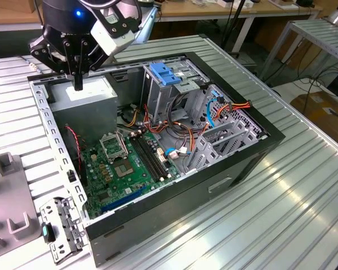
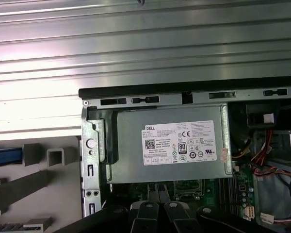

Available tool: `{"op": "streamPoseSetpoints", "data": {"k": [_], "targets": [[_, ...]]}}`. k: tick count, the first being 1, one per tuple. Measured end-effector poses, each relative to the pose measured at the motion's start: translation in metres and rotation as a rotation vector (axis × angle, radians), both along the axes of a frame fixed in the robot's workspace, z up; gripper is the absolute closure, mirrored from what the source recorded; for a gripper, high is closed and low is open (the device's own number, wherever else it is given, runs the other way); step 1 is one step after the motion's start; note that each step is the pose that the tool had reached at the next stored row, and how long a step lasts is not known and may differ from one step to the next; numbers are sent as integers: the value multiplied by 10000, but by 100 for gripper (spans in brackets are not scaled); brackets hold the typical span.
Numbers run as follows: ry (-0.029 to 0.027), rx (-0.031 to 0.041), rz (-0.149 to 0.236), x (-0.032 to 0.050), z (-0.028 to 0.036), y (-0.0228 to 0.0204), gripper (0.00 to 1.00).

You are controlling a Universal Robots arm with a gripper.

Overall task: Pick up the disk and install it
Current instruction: 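Reach for the disk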

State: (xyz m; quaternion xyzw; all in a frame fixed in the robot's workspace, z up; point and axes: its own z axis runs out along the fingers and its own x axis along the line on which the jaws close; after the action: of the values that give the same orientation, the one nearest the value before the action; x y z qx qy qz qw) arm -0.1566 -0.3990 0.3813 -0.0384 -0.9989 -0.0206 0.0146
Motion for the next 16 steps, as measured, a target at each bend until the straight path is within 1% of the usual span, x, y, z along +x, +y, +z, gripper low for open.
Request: {"op": "streamPoseSetpoints", "data": {"k": [5, 10, 11, 14, 16], "targets": [[-2, 4, -1, -11, -5, 0, 89], [-1, 2, -1, -44, -4, 0, 89], [-1, 3, -1, -60, -4, 0, 89], [-1, 3, -1, -140, -4, 0, 89], [-1, 3, -1, -175, -4, 0, 89]]}}
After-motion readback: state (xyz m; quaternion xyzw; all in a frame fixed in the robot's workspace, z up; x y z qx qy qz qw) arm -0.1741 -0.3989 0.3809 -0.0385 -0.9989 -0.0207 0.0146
